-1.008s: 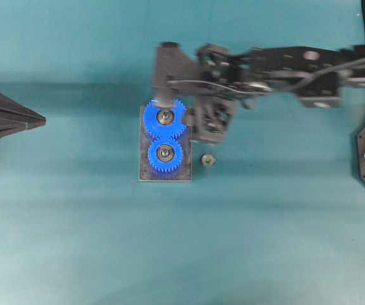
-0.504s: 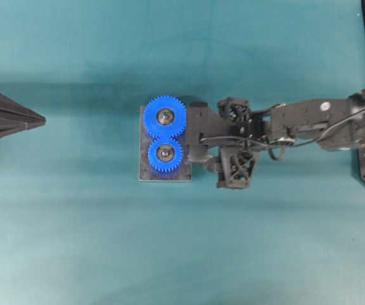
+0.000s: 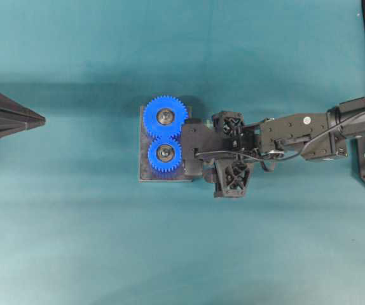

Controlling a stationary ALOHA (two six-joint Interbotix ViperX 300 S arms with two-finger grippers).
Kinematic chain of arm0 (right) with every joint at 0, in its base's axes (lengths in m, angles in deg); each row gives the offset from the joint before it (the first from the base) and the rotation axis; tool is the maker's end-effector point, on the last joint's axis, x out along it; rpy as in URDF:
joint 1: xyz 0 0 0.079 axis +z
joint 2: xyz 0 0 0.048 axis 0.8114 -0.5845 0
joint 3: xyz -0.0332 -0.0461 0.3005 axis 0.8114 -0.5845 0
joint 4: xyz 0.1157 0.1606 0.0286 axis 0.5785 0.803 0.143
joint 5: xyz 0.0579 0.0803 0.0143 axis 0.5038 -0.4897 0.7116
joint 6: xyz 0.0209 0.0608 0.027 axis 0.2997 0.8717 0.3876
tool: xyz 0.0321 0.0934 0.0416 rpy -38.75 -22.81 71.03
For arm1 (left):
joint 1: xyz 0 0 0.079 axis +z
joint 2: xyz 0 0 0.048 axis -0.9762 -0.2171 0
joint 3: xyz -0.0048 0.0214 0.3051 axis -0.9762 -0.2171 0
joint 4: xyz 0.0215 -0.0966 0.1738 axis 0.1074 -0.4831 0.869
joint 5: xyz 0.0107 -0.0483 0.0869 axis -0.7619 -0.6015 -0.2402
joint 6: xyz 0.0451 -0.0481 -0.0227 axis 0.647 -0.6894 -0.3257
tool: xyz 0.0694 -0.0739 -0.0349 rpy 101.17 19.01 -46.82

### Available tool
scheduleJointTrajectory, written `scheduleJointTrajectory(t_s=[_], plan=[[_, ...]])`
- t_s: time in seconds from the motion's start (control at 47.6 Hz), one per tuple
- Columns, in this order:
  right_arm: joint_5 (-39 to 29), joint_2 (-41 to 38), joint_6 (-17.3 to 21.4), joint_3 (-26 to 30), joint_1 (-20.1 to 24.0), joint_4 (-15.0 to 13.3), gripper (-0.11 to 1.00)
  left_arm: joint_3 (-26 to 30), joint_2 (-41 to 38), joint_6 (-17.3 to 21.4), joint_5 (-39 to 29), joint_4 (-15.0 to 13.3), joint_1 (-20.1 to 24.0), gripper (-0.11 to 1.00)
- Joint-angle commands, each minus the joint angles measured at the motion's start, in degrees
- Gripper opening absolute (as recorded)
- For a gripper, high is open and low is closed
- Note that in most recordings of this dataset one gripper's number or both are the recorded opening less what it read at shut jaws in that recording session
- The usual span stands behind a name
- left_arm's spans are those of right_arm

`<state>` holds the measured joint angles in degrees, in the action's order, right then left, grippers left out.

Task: Insert the washer onto the shaft.
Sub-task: 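Lift the right gripper and move it to the lower silver washer, then lower the right gripper and grasp the lower silver washer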

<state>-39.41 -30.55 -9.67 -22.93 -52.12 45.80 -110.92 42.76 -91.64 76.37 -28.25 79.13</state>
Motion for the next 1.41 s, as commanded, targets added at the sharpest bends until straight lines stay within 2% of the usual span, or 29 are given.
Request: scheduleJointTrajectory(t_s=[0.0, 0.84, 0.945, 1.071, 1.387], plan=[[0.26, 1.05, 0.62, 0.00, -0.26, -0.26, 0.59, 0.53, -0.26, 0.00, 0.35, 0.09, 0.18, 0.01], [1.41, -0.09, 0.53, -2.37, -1.67, -0.35, 0.59, 0.53, -0.26, -0.09, 0.35, 0.09, 0.18, 0.01], [0.70, -0.26, 0.44, -2.29, -1.67, -0.44, 0.52, 0.53, -0.26, -0.09, 0.35, 0.09, 0.18, 0.01], [-2.37, 1.05, 0.53, -1.41, -1.67, -0.35, 0.31, 0.70, -0.26, -0.09, 0.35, 0.09, 0.18, 0.01], [-9.84, 7.65, 0.53, 5.01, -1.85, -0.35, 0.30, 0.53, -0.35, -0.09, 0.62, 0.09, 0.18, 0.01]])
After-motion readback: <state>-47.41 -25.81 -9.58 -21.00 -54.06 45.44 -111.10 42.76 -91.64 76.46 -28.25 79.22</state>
